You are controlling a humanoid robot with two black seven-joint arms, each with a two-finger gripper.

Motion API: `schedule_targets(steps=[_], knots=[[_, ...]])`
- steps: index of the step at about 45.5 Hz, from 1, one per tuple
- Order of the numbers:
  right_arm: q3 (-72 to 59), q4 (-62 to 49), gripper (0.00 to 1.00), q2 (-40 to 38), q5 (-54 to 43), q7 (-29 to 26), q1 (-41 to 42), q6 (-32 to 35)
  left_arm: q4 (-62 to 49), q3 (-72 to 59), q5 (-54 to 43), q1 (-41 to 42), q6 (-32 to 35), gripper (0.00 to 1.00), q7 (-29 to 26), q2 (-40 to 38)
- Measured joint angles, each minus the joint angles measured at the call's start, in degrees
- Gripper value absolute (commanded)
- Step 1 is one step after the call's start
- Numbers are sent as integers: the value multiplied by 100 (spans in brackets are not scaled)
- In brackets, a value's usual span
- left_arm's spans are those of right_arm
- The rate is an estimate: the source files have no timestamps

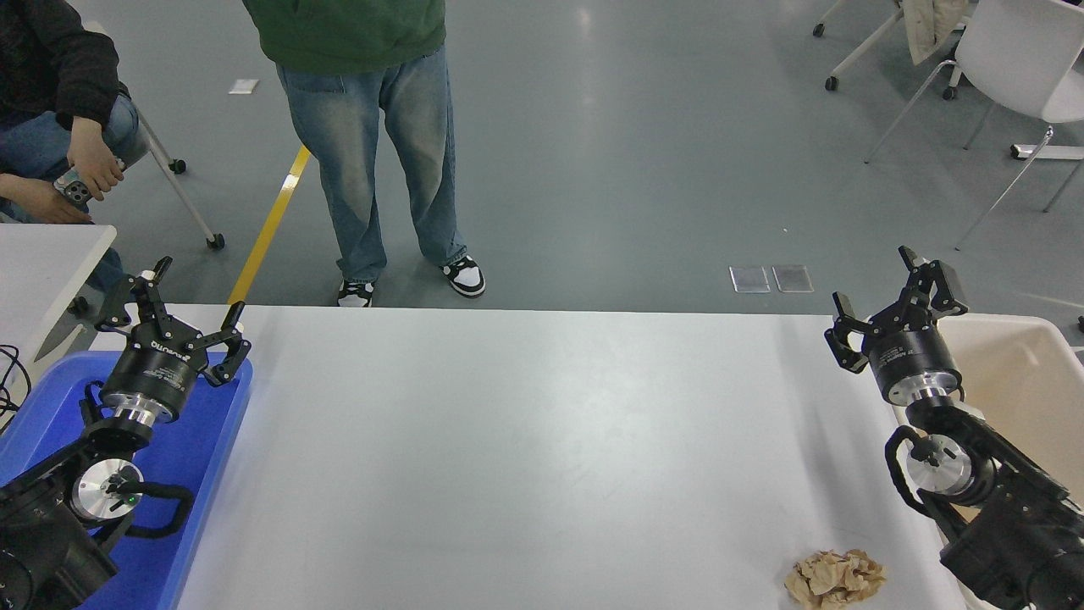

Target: Clean the table surface

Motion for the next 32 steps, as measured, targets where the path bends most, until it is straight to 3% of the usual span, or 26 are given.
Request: schedule_targets(steps=[18,32], knots=[[-312,253,99,-134,-3,-43,-19,8,1,0,0,-1,-1,100,0,0],[-743,1586,99,-989,5,-923,-232,-252,1,-2,0,-1,-1,100,0,1]])
